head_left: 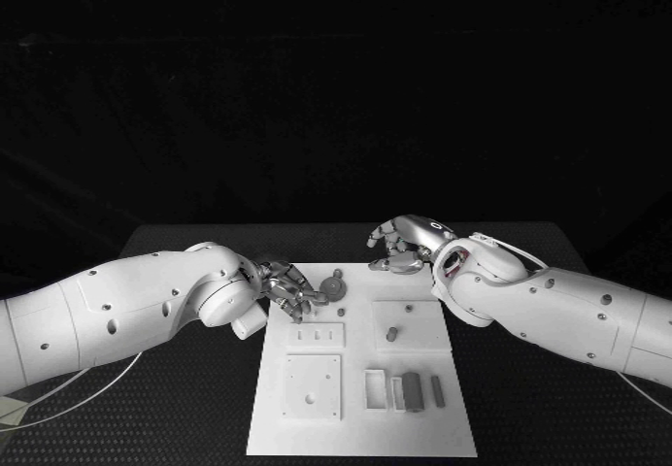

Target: Assemble the parts on the task board

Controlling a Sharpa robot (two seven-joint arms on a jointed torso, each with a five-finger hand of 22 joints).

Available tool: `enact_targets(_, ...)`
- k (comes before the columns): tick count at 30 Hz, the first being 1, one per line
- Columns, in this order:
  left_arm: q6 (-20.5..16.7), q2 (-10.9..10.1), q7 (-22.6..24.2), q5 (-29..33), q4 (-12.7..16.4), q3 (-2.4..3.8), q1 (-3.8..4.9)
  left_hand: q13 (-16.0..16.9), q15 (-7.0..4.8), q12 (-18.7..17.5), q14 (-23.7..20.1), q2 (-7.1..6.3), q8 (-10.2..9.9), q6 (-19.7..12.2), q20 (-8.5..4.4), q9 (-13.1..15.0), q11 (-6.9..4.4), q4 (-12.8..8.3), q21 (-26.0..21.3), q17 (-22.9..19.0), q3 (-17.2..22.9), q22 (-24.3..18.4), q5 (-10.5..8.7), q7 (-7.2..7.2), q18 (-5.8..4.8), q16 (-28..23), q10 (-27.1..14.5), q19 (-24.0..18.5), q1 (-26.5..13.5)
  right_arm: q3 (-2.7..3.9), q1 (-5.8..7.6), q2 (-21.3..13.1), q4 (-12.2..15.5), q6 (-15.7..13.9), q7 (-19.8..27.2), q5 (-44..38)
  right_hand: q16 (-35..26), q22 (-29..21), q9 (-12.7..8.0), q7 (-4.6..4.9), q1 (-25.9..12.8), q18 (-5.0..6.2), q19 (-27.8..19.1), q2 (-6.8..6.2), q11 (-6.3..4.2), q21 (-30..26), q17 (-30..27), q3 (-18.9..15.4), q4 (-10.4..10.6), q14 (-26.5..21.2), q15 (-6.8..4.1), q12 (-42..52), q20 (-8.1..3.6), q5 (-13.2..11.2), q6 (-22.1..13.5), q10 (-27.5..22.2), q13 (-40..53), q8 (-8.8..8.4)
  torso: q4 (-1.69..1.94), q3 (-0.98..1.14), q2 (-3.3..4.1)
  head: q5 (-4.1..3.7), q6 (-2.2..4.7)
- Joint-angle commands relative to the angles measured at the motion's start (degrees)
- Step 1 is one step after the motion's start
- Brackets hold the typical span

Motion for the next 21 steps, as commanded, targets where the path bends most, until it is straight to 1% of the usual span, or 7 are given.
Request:
enact_targets(1,5.70,0.79,-5.99,-7.33,-0.37,0.06,0.10,0.82,-0.47,1.35,0.08,0.78,2.50,3.30,-0.51,14.42,-0.62,-1.37,0.82,0.07,0.86,0.99,0.78,-3.24,0.15,1.41,-0.01,0.38,-0.29,0.53,0.56,-0.42,-0.15,-2.08,0.94,2.06,-0.08,0.26,-0.01,2.69,0.61,1.73,0.18,0.19,0.30,-0.36,-0.01,0.36,-0.13,-0.12,0.30,0.17,0.08,-0.08,-2.56,-0.22,-0.06,-0.01,-0.01,0.04,-0.02,0.06,-0.28)
enact_targets(5,7.59,2.32,-7.61,-9.76,-1.70,0.05,0.12,1.83,-0.58,2.88,-0.56,1.02,2.87,2.86,-0.68,16.53,-0.74,-2.13,1.22,-0.12,1.27,2.25,0.92,-3.32,0.13,3.04,-0.76,0.03,-0.75,1.32,1.00,-0.51,-0.47,-2.13,1.05,2.83,-0.09,0.28,0.00,2.68,0.76,1.73,0.15,0.26,0.29,-0.37,-0.02,0.37,-0.27,-0.15,0.29,0.18,0.09,-0.08,-2.53,-0.25,-0.10,0.02,0.01,0.08,0.02,0.05,-0.41)
enact_targets(7,8.43,3.27,-8.38,-10.57,-2.57,-0.21,0.11,2.02,-0.58,3.19,-0.72,1.09,2.87,2.75,-0.69,16.99,-0.74,-2.38,1.26,-0.24,1.43,2.53,1.03,-3.31,0.13,3.40,-0.98,-0.07,-0.89,1.66,1.17,-0.46,-0.62,-2.14,1.10,2.94,-0.10,0.30,0.00,2.68,0.85,1.73,0.13,0.32,0.29,-0.38,-0.03,0.37,-0.37,-0.17,0.29,0.18,0.10,-0.08,-2.51,-0.26,-0.12,0.04,0.04,-0.01,0.03,0.05,-0.57)
enact_targets(9,8.43,3.60,-8.56,-12.74,-2.71,-1.85,0.11,2.14,-0.58,3.41,-0.86,1.14,2.85,2.65,-0.69,17.30,-0.74,-2.56,1.28,-0.35,1.56,2.73,1.04,-3.30,0.12,3.65,-1.14,-0.15,-1.02,2.00,1.30,-0.39,-0.75,-2.15,1.16,3.01,-0.10,0.31,0.00,2.68,0.90,1.73,0.11,0.36,0.29,-0.39,-0.04,0.36,-0.44,-0.18,0.28,0.19,0.11,-0.09,-2.49,-0.27,-0.13,0.05,0.03,-0.04,0.04,0.00,-0.79)
enact_targets(11,8.30,4.42,-8.99,-14.27,-3.35,-2.13,0.10,2.24,-0.58,3.61,-0.99,1.15,2.81,2.58,-0.69,17.59,-0.74,-2.72,1.30,-0.48,1.66,2.91,1.03,-3.29,0.12,3.87,-1.27,-0.21,-1.20,2.25,1.52,-0.27,-0.84,-2.15,1.21,3.02,-0.11,0.32,0.00,2.67,0.92,1.73,0.10,0.38,0.29,-0.40,-0.04,0.36,-0.48,-0.19,0.28,0.19,0.12,-0.09,-2.49,-0.28,-0.14,0.06,-0.02,-0.05,0.08,-0.09,-1.03)
enact_targets(13,8.21,4.66,-9.50,-15.06,-3.44,-3.00,0.10,2.30,-0.59,3.75,-1.02,1.15,2.80,2.58,-0.69,17.76,-0.75,-2.81,1.32,-0.55,1.72,3.02,1.01,-3.30,0.13,4.03,-1.33,-0.23,-1.32,2.37,1.62,-0.23,-0.86,-2.13,1.23,3.02,-0.11,0.33,0.01,2.67,0.98,1.73,0.09,0.42,0.28,-0.40,-0.04,0.35,-0.56,-0.19,0.28,0.20,0.13,-0.09,-2.47,-0.28,-0.15,0.08,-0.02,-0.14,0.10,-0.24,-1.30)
enact_targets(21,8.24,4.98,-9.89,-16.64,-3.38,-3.27,0.10,2.94,-0.91,5.31,-0.75,1.14,3.03,3.24,-0.97,19.30,-1.18,-3.40,1.84,-1.08,2.30,4.17,1.06,-3.69,0.29,5.78,-1.11,0.30,-2.96,2.50,1.89,-0.12,-0.91,-1.91,1.31,3.02,-0.11,0.38,0.01,2.65,1.17,1.73,0.05,0.58,0.27,-0.42,-0.06,0.30,-0.88,-0.22,0.26,0.23,0.16,-0.09,-2.43,-0.31,-0.21,0.12,0.07,-0.18,0.08,-0.49,-2.05)
